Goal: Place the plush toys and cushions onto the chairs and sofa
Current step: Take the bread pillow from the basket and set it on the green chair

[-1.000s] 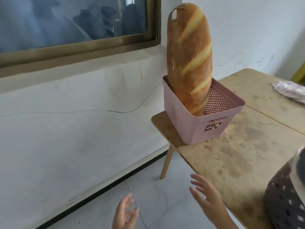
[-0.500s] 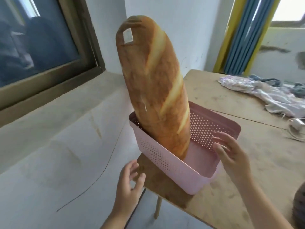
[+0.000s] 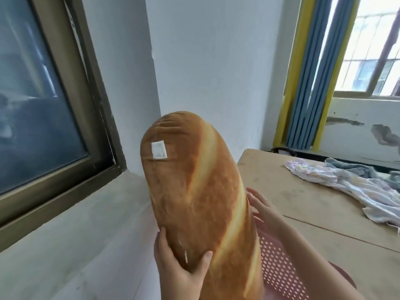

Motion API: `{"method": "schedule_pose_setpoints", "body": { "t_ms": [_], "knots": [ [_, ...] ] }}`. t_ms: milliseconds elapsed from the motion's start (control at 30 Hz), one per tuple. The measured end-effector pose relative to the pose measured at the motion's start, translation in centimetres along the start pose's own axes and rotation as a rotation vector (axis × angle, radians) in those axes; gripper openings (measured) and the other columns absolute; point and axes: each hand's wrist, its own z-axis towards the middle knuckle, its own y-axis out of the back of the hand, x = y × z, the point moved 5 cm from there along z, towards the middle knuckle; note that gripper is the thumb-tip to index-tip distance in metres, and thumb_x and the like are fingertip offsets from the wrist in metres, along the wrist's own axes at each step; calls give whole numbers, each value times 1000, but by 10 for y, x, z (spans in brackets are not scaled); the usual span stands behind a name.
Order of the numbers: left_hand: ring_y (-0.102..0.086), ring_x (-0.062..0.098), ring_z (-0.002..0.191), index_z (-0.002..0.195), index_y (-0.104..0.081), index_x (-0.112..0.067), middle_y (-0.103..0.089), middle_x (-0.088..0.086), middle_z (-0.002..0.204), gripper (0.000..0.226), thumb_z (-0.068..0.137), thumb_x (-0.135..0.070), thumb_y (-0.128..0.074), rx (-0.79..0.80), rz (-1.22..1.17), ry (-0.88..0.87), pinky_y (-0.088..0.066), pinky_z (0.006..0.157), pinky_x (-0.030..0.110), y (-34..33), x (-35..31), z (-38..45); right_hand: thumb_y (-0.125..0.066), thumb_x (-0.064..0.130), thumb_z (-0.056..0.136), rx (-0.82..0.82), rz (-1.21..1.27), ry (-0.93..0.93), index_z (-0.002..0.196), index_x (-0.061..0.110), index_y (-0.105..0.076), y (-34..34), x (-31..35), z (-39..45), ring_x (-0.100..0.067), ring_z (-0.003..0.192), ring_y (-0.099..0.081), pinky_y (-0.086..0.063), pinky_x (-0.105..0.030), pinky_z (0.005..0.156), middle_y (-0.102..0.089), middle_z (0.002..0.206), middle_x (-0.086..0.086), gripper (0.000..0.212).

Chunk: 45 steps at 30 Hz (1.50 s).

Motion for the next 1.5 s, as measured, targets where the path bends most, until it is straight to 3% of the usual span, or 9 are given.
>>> {"method": "schedule_pose_setpoints", "body": {
  "t_ms": [133, 267, 567, 767, 933, 1033, 1267, 1367, 1500],
  "knots": [
    [-35, 35, 130, 141, -22, -10, -35, 11, 144, 139, 18, -58, -64, 25, -4, 64, -33, 108, 53, -13, 6, 5, -38, 37, 92, 100, -117, 28, 110, 35, -45, -4, -8, 18, -12, 113, -46, -33, -28, 102, -49, 126, 3, 19],
    [-33, 32, 132, 144, -12, -19, -32, 7, 145, 143, 17, -60, -66, 41, -39, 108, -30, 110, 52, -17, 5, 7, -55, 69, 65, 169, -152, 48, 118, 32, -46, -2, -11, 27, -9, 111, -49, -33, -29, 102, -53, 120, 11, 65],
    [-54, 26, 106, 131, -10, -56, -48, -10, 112, 129, 16, -52, -68, 5, -175, 192, -44, 97, 41, -13, -8, 4, -63, 86, 19, 44, -99, 171, 102, 36, -57, -8, -4, 9, 0, 95, -62, -46, -19, 78, -66, 100, 18, 97],
    [-47, 15, 80, 140, -27, -27, -51, -12, 97, 128, 18, -36, -64, -13, -327, 210, -34, 74, 21, -1, -50, 28, -72, 54, 21, -2, -81, 272, 86, 19, -64, -1, 60, -25, 5, 59, -66, -46, -6, 48, -72, 60, 19, 74],
    [-57, 27, 103, 127, -43, -29, -59, -2, 108, 110, 22, -41, -72, 76, -597, 119, -45, 92, 40, 7, -93, 59, -74, 73, 7, 11, -108, 411, 95, 39, -51, 6, 121, -58, -5, 88, -65, -53, -16, 68, -61, 106, 4, 96],
    [-60, 14, 90, 109, -48, -33, -59, -13, 97, 87, 25, -43, -69, 167, -643, -23, -48, 74, 29, 14, -128, 71, -78, 68, 9, 50, -120, 479, 103, 43, -41, 8, 155, -89, 5, 85, -64, -54, -14, 66, -55, 108, 13, 103],
    [-65, 6, 84, 100, -56, -34, -64, -15, 96, 69, 34, -48, -68, 443, -780, -242, -52, 75, 27, 30, -206, 81, -80, 60, 12, -425, -167, 744, 89, 36, -40, 10, 218, -185, -12, 89, -58, -54, -32, 75, -53, 96, 8, 90],
    [-60, 13, 87, 116, -52, -26, -61, -10, 99, 74, 47, -46, -68, 562, -834, -274, -47, 74, 23, 38, -242, 66, -67, 51, 31, -665, -248, 816, 95, 34, -39, 1, 246, -249, 5, 77, -61, -52, -19, 67, -54, 91, 15, 72],
    [-60, 21, 97, 111, -56, -24, -62, -5, 104, 64, 52, -49, -64, 758, -886, -257, -48, 89, 34, 44, -277, 25, -71, 50, 35, -934, -345, 801, 112, 27, -36, -14, 258, -340, 1, 84, -56, -46, -19, 68, -54, 94, 16, 87]
  ]
}}
